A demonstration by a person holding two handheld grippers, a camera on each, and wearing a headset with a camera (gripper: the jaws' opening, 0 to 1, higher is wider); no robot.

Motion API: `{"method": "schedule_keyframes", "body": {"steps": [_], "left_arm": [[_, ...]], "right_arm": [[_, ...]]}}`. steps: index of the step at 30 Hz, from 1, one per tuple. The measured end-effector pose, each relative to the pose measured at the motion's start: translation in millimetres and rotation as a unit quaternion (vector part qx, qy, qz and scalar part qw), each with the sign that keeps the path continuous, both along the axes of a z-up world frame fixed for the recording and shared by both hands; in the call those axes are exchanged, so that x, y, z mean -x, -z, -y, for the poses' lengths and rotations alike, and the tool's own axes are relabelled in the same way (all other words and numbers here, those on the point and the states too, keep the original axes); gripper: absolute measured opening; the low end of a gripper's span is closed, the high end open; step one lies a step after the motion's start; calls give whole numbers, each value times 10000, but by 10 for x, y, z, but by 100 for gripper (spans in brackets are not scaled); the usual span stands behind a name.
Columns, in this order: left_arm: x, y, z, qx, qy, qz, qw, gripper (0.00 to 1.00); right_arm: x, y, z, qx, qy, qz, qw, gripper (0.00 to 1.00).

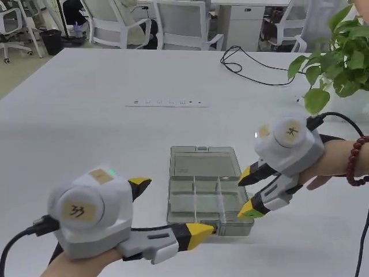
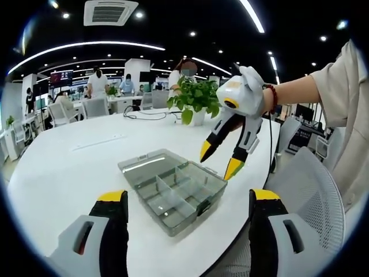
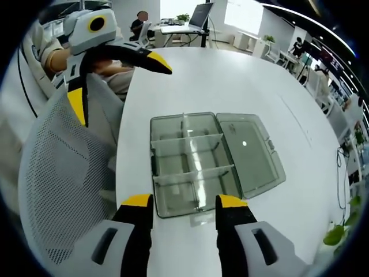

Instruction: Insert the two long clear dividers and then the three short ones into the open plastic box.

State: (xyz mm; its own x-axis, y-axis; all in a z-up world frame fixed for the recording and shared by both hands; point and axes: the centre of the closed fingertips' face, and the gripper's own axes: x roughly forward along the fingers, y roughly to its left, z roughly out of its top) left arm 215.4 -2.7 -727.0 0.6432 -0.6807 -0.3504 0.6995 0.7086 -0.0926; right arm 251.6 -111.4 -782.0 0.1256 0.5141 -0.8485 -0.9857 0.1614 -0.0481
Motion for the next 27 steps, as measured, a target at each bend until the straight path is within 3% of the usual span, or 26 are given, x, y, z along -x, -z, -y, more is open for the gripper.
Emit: {"method": "schedule_keyframes", "body": {"steps": [9,19,27], "left_arm": [[-11,-8,-9,-39,-36,11,10000,89],[-20,-4,23,-48,5,49,10000,88],[-33,-11,22,-101,8,91,9999,87]], "right_arm": [[4,23,343,91,211,-53,9997,47],[-19,135,880,387,560,-144,9976,49],[8,241,1177,616,654,-270,9956,51]]}}
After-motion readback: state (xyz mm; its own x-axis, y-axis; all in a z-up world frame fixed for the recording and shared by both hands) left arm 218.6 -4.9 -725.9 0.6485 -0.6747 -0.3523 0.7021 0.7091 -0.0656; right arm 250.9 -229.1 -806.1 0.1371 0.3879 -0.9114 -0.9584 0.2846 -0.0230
